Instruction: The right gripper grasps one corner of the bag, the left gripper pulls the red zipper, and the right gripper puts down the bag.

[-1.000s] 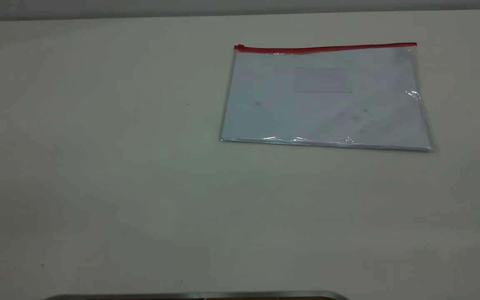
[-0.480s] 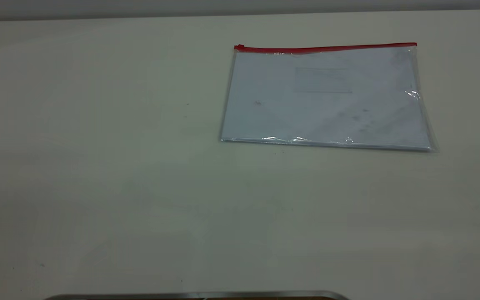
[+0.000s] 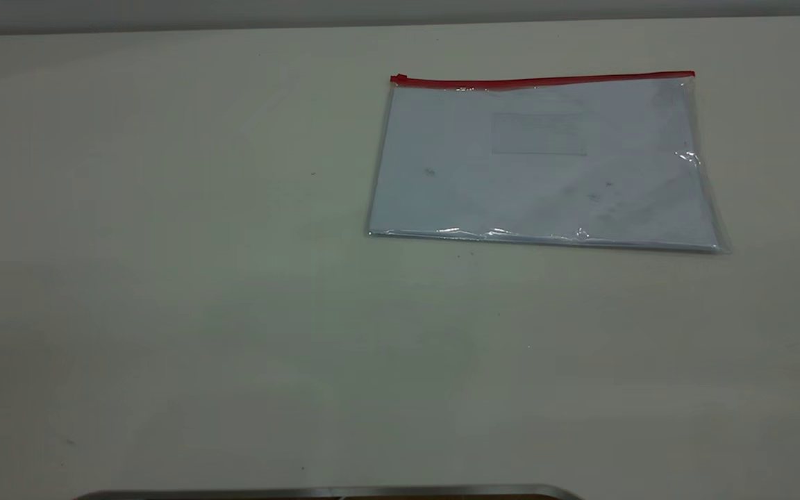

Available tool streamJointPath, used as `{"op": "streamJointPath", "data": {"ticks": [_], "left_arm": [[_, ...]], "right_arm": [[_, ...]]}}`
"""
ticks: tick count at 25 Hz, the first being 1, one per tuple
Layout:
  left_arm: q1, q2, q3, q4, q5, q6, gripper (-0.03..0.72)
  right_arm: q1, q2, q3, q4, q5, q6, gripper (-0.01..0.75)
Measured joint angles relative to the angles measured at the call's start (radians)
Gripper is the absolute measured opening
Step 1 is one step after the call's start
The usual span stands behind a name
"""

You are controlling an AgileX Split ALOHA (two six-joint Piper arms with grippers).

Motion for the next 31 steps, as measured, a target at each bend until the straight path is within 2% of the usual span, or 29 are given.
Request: {"op": "streamJointPath", "data": {"ticks": [5,12,17,23,31], "left_arm": [[0.0,0.0,0.0,0.0,0.0,0.0,0.549],[0.0,0.0,0.0,0.0,0.0,0.001,0.549],[0.0,0.0,0.0,0.0,0.0,0.001,0.549],[0.0,0.0,0.0,0.0,0.0,0.001,0.549],[0.0,0.0,0.0,0.0,0.0,0.003,0.549]], "right_arm": [[-0.011,0.0,0.0,0.003,0.0,0.0,0.578],[-0.114,0.0,0.0,0.007,0.0,0.0,0.578],[-0.118,0.0,0.0,-0.011,0.0,0.023,0.578],[-0.119,0.0,0.0,-0.103,-0.004,0.134,0.578],[-0.119,0.0,0.0,-0.117,-0.006,0.152,0.578]]}}
